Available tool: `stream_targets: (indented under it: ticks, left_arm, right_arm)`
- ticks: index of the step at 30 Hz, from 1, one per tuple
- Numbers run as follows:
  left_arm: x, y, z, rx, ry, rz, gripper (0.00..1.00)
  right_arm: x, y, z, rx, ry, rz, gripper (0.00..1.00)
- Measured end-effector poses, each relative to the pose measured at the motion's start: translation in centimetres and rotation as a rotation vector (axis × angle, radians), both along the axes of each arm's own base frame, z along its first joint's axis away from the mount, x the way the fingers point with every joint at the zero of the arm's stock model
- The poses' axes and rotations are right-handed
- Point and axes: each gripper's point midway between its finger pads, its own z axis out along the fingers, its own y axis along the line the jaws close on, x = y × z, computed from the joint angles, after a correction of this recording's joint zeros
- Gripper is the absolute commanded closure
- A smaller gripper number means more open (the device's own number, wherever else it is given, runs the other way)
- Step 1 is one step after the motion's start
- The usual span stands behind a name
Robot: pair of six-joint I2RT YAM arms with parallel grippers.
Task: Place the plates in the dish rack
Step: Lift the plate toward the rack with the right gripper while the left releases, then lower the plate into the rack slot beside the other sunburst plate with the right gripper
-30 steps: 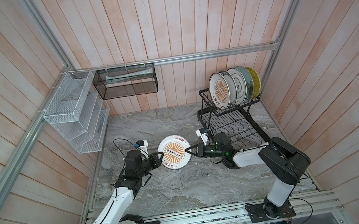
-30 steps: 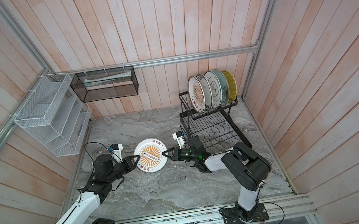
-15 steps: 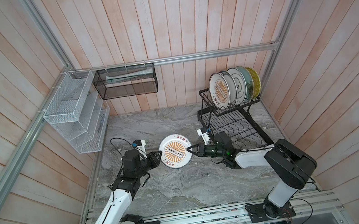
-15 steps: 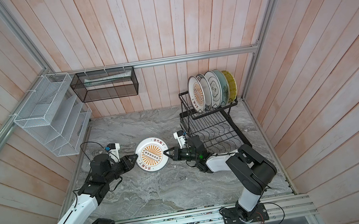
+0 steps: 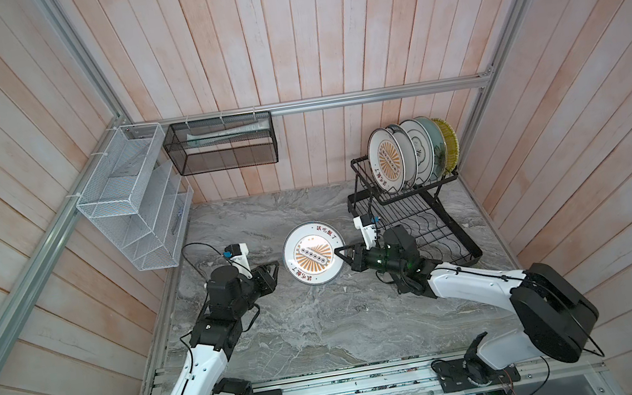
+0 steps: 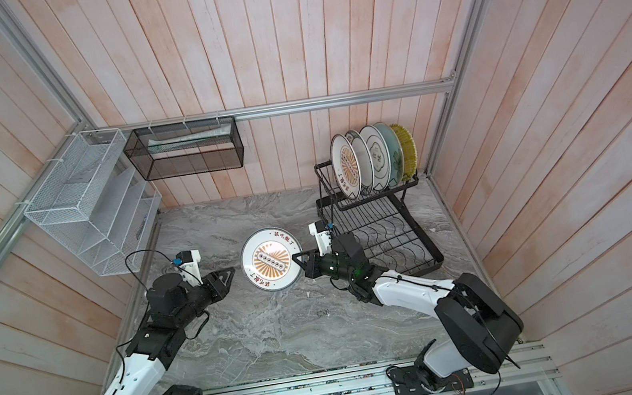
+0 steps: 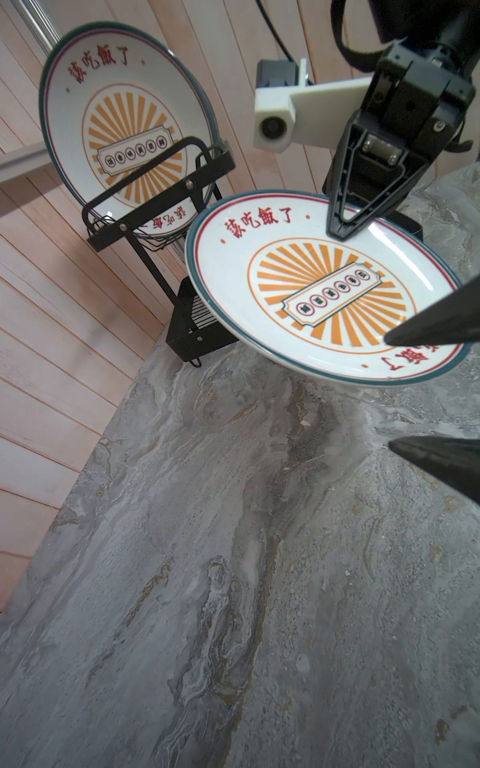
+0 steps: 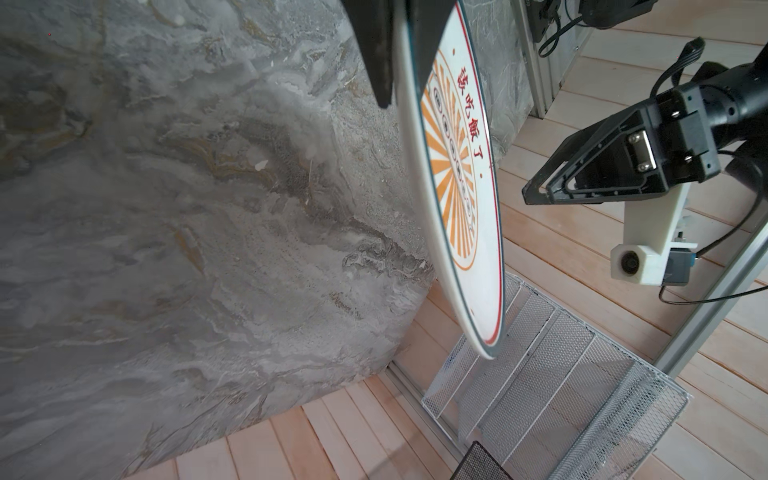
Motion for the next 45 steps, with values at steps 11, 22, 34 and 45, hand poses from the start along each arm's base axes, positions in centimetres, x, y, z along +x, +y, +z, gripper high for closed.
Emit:
stream_targets:
  ticks: [11, 22, 34, 45]
  left_arm:
    - [-0.3, 0.1, 0.3, -0.002, -0.009, -0.001, 0.62]
    - [-1.0, -0.4, -0.2, -0.009, 0.024, -0.035, 0.61]
    - [-1.3, -0.3, 0.1, 0.010, 0.031, -0.042, 0.62]
    - [-1.4, -0.4, 0.1, 0.008, 0.031, -0.047, 0.61]
  right_arm:
    - [3.4, -3.6, 13.2, -0.053, -0.351, -0.190, 1.00]
    - [6.9, -10.4, 21.2, -0.272, -0.583, -0.521, 1.00]
    - [9.1, -15.7, 25.0, -0.486, -0.667, -0.793, 1.00]
    - [13.6, -16.2, 21.8, -0.714, -0.610, -0.868, 1.00]
